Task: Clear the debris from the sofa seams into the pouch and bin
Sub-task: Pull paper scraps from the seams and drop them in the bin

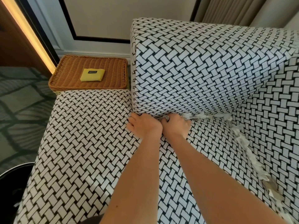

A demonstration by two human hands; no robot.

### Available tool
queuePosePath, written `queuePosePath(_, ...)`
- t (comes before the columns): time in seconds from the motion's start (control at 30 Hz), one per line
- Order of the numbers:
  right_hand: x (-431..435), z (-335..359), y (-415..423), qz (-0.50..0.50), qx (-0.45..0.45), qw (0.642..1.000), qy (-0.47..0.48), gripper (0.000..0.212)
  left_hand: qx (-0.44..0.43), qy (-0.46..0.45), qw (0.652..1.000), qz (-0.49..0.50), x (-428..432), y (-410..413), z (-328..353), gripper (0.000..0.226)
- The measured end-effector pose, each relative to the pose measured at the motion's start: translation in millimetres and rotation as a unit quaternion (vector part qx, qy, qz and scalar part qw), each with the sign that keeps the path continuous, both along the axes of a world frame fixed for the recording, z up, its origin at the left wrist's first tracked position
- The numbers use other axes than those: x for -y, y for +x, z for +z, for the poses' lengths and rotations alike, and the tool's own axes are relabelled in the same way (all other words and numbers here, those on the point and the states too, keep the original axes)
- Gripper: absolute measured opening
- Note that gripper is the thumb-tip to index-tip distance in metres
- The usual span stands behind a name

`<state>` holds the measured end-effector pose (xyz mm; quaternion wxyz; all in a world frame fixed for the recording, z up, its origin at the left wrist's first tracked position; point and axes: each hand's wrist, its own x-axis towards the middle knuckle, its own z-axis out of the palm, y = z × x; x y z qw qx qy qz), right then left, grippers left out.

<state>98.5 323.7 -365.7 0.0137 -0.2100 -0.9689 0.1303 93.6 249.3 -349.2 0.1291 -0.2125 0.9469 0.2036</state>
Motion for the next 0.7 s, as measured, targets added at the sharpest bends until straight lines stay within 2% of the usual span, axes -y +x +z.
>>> queuePosePath(0.23, -1, -6, 0, 0.002, -0.029, 1.0, -0.004, 0.022, -0.037, 0.011, 0.998, 0.046, -4, -1, -9, 0.027)
queuePosePath(0.47, -4, -8, 6, 0.03, -0.068, 0.997, -0.031, 0.018, -0.115, 0.06, 0.99, 0.056, -1, 6, -12, 0.018)
queuePosePath(0.6, -10, -4, 13, 0.057, -0.063, 0.992, -0.094, 0.017, -0.171, 0.082, 0.981, 0.03, 3, 15, -14, 0.014)
queuePosePath(0.7, -11, -2, 21, 0.072, -0.079, 0.986, -0.126, 0.012, -0.212, 0.15, 0.966, 0.009, 9, 24, -12, 0.011)
